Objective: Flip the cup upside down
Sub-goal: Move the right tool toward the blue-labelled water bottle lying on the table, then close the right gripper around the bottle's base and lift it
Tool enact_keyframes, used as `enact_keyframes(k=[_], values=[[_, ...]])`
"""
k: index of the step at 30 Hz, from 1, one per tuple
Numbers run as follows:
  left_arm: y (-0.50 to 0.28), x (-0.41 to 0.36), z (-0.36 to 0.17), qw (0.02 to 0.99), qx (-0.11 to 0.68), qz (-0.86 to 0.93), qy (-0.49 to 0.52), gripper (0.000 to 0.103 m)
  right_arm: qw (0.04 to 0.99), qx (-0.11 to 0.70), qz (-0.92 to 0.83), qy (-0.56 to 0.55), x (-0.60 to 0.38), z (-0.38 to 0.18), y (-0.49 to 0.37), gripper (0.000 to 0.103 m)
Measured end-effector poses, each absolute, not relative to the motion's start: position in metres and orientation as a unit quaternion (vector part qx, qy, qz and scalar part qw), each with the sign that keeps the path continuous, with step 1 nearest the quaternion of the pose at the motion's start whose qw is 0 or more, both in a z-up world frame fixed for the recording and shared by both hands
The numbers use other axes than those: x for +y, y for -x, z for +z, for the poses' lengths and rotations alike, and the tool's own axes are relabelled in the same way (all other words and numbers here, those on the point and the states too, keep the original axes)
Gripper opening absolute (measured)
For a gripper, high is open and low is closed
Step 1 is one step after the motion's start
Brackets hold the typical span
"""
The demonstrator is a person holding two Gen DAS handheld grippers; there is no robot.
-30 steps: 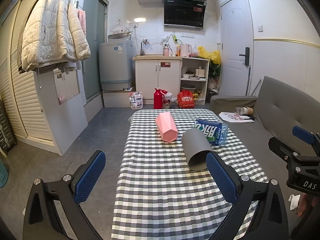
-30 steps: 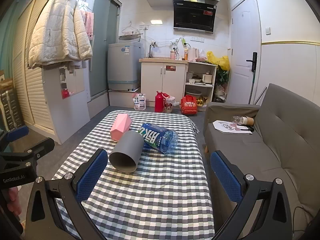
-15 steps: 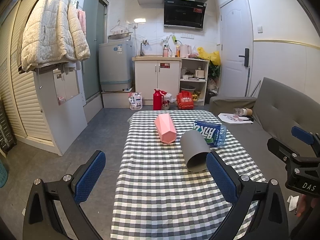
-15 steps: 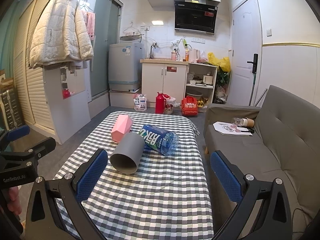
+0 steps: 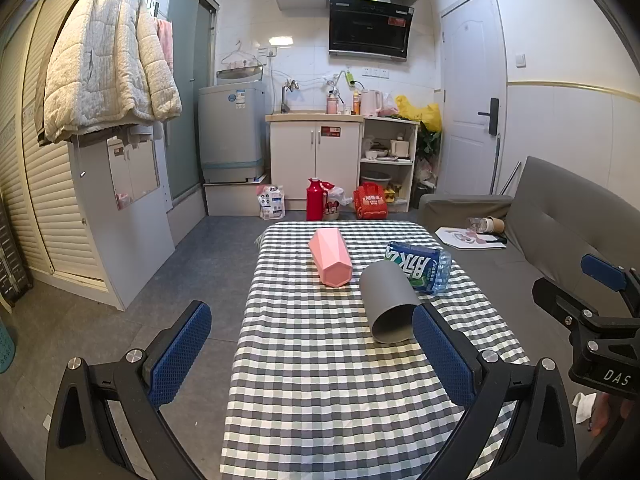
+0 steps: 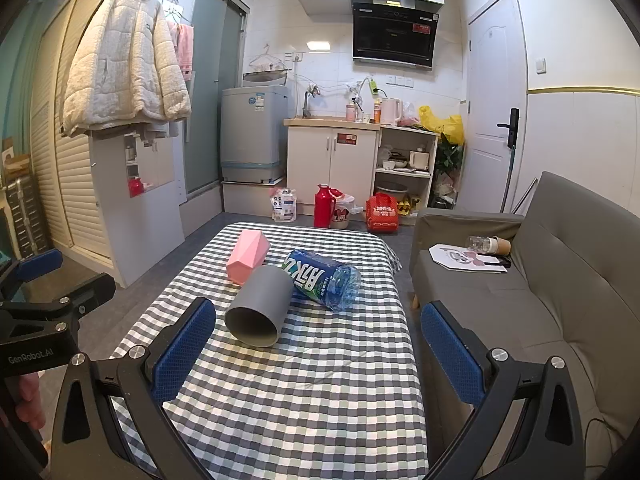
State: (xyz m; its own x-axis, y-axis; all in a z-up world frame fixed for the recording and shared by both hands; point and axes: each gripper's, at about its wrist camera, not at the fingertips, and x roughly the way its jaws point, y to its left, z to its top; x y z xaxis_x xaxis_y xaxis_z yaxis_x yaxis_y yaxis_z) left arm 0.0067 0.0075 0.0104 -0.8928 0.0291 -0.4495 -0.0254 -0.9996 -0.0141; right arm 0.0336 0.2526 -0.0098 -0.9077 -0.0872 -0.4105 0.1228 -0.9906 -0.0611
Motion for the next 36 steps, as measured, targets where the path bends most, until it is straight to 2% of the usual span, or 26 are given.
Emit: enact_keyframes(k=[16,24,36], values=[[0.015,0.005,0.008,-0.016,0.009,0.967,0.253,0.103,0.087,0.065,-0.968,-0.227,0.268,-0.007,-0.007,0.103],[0.064,-0.005,0.002,-0.046,0.002,0.962,0.270,0.103,0.142,0.107,-0.946,-0.272,0.287,-0.022,0.077,0.103],[0.150,-0.005,-0.047,-0.062,0.024,0.950,0.304,0.103,0.233,0.171,-0.898,-0.330,0.275,-0.092,0.199,0.103]])
